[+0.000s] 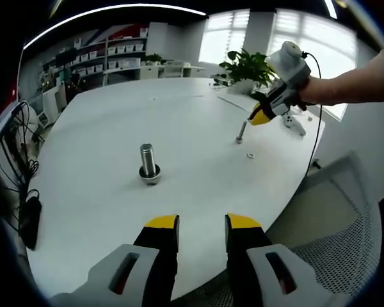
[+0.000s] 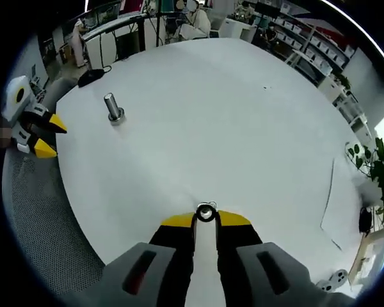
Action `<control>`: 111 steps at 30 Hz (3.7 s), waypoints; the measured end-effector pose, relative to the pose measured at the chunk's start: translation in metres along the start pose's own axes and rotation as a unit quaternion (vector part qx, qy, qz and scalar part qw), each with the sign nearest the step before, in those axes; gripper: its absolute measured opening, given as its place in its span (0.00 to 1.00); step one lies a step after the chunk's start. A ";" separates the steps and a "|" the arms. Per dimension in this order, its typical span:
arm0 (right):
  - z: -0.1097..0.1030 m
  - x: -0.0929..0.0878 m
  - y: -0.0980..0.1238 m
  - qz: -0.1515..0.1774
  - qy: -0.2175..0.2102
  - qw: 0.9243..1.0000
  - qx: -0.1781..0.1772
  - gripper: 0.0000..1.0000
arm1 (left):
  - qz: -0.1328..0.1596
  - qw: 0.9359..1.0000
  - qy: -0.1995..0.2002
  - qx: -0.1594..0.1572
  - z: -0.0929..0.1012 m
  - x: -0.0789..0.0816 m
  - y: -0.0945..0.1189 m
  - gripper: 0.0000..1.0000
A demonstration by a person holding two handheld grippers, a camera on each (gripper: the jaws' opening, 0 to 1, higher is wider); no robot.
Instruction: Place the washer onto the threaded stud by aligning its center hole with the stud, sliding it down to the base, and recovering from edge contact or off-axis alignment until the washer reaches the visible bottom stop.
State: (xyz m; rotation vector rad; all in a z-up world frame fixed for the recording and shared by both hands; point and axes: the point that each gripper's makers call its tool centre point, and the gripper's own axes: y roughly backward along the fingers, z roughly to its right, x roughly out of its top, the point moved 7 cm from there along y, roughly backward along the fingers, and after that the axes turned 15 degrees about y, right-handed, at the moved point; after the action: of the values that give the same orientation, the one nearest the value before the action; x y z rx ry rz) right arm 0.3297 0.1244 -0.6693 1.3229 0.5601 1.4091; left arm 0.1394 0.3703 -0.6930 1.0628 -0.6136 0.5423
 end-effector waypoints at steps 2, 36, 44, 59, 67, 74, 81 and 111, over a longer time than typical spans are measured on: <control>0.001 0.000 -0.001 -0.002 0.001 1.000 0.000 0.14 | -0.002 1.000 0.000 0.001 0.000 0.000 0.000 0.26; 0.006 -0.003 -0.029 -0.037 0.011 0.999 0.028 0.14 | -0.004 1.000 -0.002 0.000 0.000 -0.001 -0.001 0.26; 0.006 -0.009 -0.045 -0.054 0.005 0.998 0.044 0.14 | -0.004 1.000 -0.001 0.003 -0.001 -0.001 0.000 0.26; 0.002 -0.015 -0.056 -0.062 -0.014 0.996 0.057 0.15 | -0.008 1.000 -0.003 0.004 -0.001 -0.002 -0.001 0.26; 0.002 -0.016 -0.053 -0.059 -0.024 0.997 0.054 0.16 | -0.009 1.000 -0.003 0.005 -0.001 -0.003 -0.002 0.26; -0.001 -0.022 -0.045 -0.060 -0.031 0.996 0.054 0.17 | -0.009 1.000 -0.004 0.004 -0.001 -0.002 -0.001 0.26; -0.010 -0.027 -0.041 -0.060 -0.028 0.996 0.064 0.22 | -0.007 1.000 -0.005 0.003 0.000 -0.002 -0.002 0.26; -0.045 -0.022 -0.045 -0.069 0.012 0.993 0.100 0.25 | -0.006 1.000 -0.008 0.000 0.000 -0.002 -0.001 0.26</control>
State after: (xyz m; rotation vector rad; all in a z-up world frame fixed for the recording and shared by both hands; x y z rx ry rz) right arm 0.3017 0.1336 -0.7300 1.3983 0.8102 1.2825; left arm 0.1389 0.3694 -0.6947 1.0706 -0.6204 0.5238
